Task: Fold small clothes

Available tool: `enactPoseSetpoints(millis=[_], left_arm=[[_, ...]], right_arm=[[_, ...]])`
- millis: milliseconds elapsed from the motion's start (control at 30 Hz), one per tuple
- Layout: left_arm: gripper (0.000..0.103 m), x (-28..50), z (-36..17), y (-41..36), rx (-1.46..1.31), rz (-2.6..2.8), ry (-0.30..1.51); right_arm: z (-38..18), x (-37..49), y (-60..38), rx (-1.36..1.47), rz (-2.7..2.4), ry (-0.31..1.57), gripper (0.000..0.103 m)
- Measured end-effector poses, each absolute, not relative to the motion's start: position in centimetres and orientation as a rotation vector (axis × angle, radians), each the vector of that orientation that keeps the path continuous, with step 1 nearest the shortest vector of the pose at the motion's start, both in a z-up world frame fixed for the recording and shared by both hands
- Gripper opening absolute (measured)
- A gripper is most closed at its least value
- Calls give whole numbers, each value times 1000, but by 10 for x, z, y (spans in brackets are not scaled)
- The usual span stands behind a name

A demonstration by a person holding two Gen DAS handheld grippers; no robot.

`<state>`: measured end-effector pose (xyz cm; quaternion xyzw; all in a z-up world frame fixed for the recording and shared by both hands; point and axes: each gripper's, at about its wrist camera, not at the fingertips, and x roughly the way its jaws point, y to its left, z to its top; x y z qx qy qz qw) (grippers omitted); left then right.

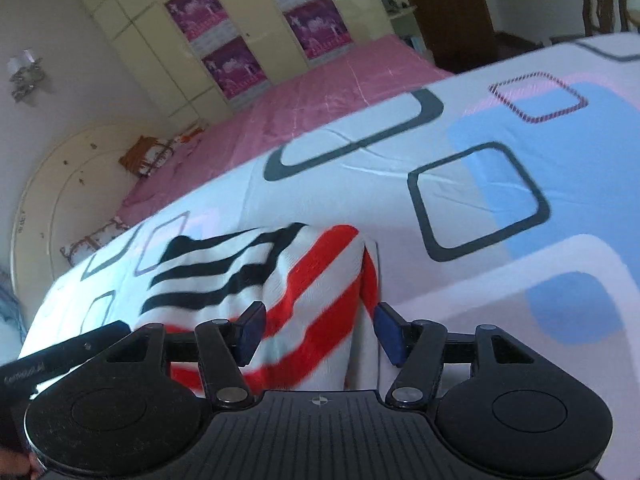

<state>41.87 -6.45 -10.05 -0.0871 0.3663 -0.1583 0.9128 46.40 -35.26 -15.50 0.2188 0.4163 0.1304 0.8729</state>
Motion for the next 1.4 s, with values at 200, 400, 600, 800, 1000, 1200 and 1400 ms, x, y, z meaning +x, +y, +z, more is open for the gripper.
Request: enactPoseSetpoints(millis=[200,400,600,800,1000,1200,1400], left_arm=[[57,434,-121,-63,-199,-293,781],[57,431,-140,-65,-183,-279,798],[54,435,-120,-65,-172,-265,735],[54,457,-122,-70,-173,-252,738],[62,469,-148,-68,-194,-235,808],[67,468,-153,-69,-174,-233,796],[70,465,-147,-69,-175,-213,814]], right_arm=[[-163,469,-348,463,267,850,15],[-175,465,-351,411,208,832,12],[-145,463,-345,338,186,727,12],[-142,482,-311,213,228,688,12],[-183,500,-304,162,194,764,10],[-189,502,-305,142,198,763,8],[-185,501,-304,130,206,775,8]])
